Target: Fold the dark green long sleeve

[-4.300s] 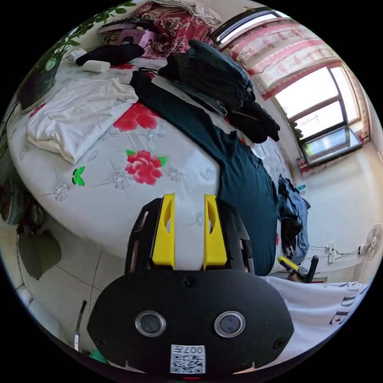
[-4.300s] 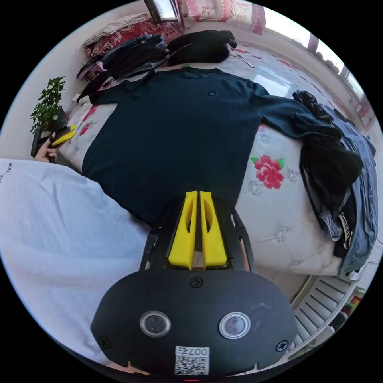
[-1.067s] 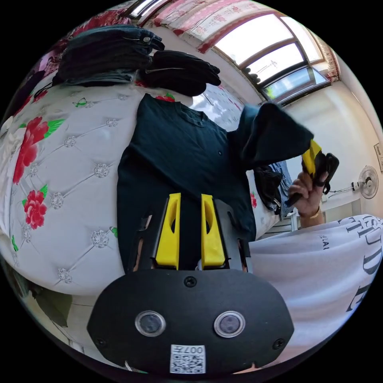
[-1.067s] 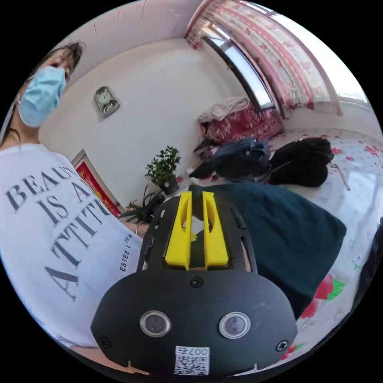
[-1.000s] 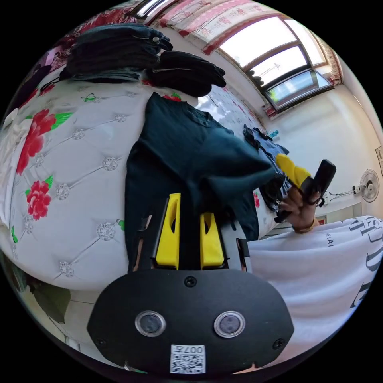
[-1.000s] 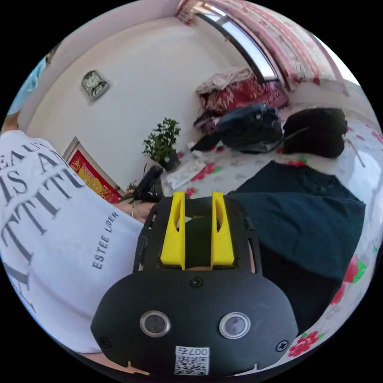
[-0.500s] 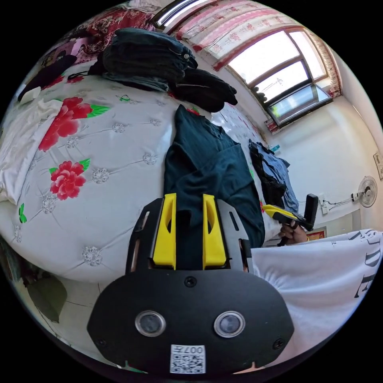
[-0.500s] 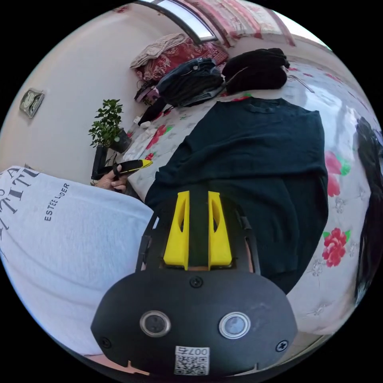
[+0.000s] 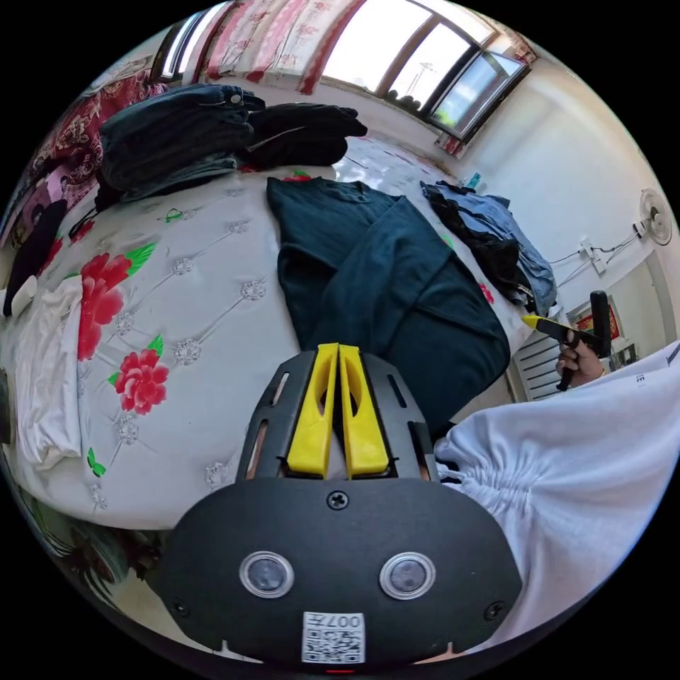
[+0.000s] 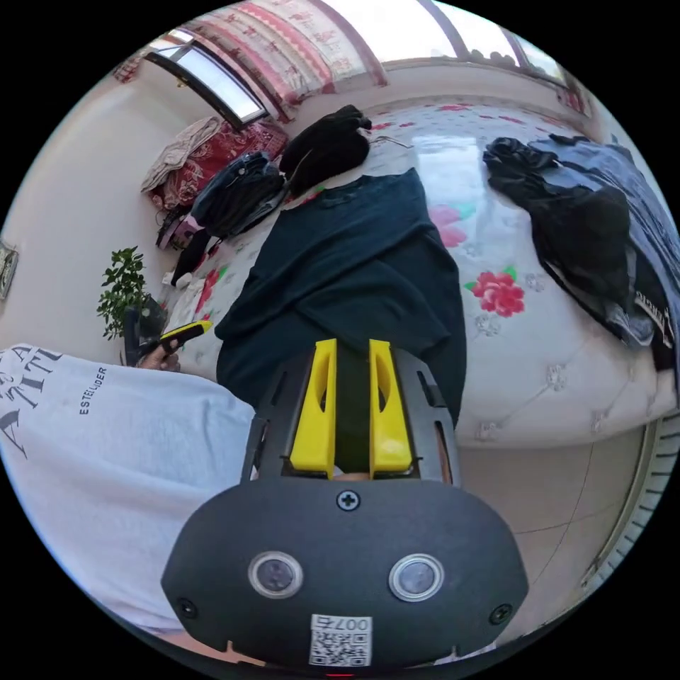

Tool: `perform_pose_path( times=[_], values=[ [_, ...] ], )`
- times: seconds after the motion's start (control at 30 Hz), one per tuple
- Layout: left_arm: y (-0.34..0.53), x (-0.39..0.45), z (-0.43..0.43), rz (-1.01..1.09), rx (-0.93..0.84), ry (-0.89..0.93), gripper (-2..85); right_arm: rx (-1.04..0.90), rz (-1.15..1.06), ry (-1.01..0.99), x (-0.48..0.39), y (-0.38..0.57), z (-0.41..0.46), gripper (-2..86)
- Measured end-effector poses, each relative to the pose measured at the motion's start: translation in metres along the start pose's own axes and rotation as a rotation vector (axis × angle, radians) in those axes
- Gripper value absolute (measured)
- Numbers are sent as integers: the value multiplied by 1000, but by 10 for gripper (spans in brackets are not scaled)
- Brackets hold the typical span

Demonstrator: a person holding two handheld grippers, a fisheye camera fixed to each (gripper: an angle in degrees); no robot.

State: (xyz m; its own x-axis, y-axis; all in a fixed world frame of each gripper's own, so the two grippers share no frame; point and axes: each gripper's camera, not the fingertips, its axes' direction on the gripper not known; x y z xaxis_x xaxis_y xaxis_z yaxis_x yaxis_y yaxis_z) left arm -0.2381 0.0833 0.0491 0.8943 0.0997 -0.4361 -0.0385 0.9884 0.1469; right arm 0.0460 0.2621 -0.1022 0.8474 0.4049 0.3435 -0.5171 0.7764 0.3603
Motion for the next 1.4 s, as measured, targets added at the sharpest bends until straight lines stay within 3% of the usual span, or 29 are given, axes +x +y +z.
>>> perform_pose_path(
  times=[0.13, 0.27, 0.5, 0.67, 0.7, 0.8, 0.93, 1.0, 1.2, 1.4],
  values=[
    [31, -16, -4, -137, -30, -6, 68, 3, 157, 35, 63, 37, -15, 80],
    [78, -16, -1, -297, -111, -35, 91, -129, 216, 64, 116, 64, -6, 90],
    [90, 2, 39, -303, -230, 39, 122, -303, 192, -46, 152, 69, 38, 86],
    [59, 6, 70, -195, -433, 4, 36, -401, 95, -166, 152, 45, 59, 24],
    [51, 2, 65, -163, -467, 92, 16, -401, 86, -193, 153, 41, 54, 15],
    [25, -14, 18, -108, -333, 375, 3, -268, 43, -340, 165, 16, 4, 3],
    [-17, -51, -34, -127, -123, 493, -2, 87, 94, -577, 209, -39, -86, 0],
    [-46, -72, -38, -205, -66, 534, -2, 193, 86, -587, 218, -65, -111, 2],
    [-33, -56, -25, -159, -105, 476, -1, -18, -48, -340, 195, -67, -96, 37],
    [14, -68, -40, -242, -89, 466, 0, -198, 194, -365, 222, 50, -40, 76]
  ],
)
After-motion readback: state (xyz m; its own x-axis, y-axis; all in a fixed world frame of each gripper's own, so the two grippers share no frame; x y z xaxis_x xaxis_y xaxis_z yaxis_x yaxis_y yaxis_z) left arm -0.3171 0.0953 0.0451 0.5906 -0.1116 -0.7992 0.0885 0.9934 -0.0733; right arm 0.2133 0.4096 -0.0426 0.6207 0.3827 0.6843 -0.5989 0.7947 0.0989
